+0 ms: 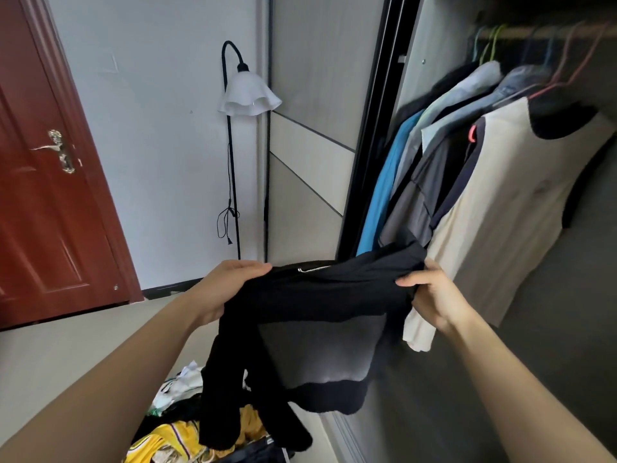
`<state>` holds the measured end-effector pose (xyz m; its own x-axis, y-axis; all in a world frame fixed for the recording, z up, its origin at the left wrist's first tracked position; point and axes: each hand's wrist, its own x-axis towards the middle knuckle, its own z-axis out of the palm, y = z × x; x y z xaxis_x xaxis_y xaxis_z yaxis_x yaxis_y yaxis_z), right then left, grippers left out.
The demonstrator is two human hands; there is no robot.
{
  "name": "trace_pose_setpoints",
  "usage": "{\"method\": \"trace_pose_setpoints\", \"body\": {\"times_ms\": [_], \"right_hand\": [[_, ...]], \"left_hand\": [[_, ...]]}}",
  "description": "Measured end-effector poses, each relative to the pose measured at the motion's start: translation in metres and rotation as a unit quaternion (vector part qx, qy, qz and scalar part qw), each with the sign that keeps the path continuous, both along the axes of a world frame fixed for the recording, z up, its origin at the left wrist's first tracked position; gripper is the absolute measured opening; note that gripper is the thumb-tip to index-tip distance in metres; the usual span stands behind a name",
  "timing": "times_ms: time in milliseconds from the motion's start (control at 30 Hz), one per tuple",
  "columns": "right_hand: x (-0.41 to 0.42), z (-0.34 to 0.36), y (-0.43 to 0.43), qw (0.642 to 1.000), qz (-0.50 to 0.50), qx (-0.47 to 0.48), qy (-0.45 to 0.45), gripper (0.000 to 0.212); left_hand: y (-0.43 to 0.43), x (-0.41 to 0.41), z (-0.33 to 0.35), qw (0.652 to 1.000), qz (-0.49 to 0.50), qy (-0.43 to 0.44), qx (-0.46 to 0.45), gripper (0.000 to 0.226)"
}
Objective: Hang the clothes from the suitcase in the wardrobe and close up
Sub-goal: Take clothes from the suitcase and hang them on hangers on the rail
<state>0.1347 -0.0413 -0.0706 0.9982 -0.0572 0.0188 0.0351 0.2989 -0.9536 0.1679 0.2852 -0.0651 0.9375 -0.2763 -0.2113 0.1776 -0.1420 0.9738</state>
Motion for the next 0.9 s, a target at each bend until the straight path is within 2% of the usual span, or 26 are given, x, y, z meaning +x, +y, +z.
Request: {"method": "trace_pose_setpoints", "body": {"times_ms": [100, 267, 367, 467, 567, 667, 733, 833, 900], "right_hand": [[-0.012, -0.007, -0.006, 0.998, 0.051, 0.006, 0.023, 0.061], [-0.024, -0.018, 0.006, 0.987, 0.137, 0.012, 0.078, 0.041], [-0.025, -0.031, 0.028, 0.980, 0.176, -0.017, 0.096, 0.044], [-0.024, -0.035, 0.051, 0.972, 0.206, -0.079, 0.077, 0.056], [-0.021, -0.030, 0.070, 0.968, 0.178, -0.170, 0.040, 0.042], [-0.012, -0.035, 0.078, 0.971, 0.115, -0.209, 0.018, 0.020], [-0.009, -0.038, 0.077, 0.970, 0.089, -0.225, 0.011, 0.021], [-0.008, -0.039, 0.071, 0.962, 0.096, -0.255, 0.005, 0.021], [-0.006, -0.037, 0.066, 0.964, 0.099, -0.248, 0.007, 0.021]], "left_hand": [[-0.018, 0.004, 0.009, 0.999, 0.041, -0.006, -0.014, 0.022], [-0.056, 0.005, 0.030, 0.999, 0.022, 0.004, -0.033, 0.016], [-0.076, 0.003, 0.037, 1.000, 0.008, 0.011, -0.011, 0.019], [-0.083, 0.001, 0.037, 0.999, 0.012, 0.020, 0.021, 0.025], [-0.080, 0.001, 0.033, 0.998, 0.012, 0.036, 0.054, 0.031], [-0.070, 0.004, 0.031, 0.997, 0.008, 0.047, 0.065, 0.034], [-0.061, 0.004, 0.033, 0.997, -0.008, 0.047, 0.064, 0.033], [-0.042, 0.002, 0.035, 0.986, -0.089, 0.015, 0.140, 0.027], [-0.034, 0.003, 0.033, 0.979, -0.102, 0.002, 0.176, 0.026]]}}
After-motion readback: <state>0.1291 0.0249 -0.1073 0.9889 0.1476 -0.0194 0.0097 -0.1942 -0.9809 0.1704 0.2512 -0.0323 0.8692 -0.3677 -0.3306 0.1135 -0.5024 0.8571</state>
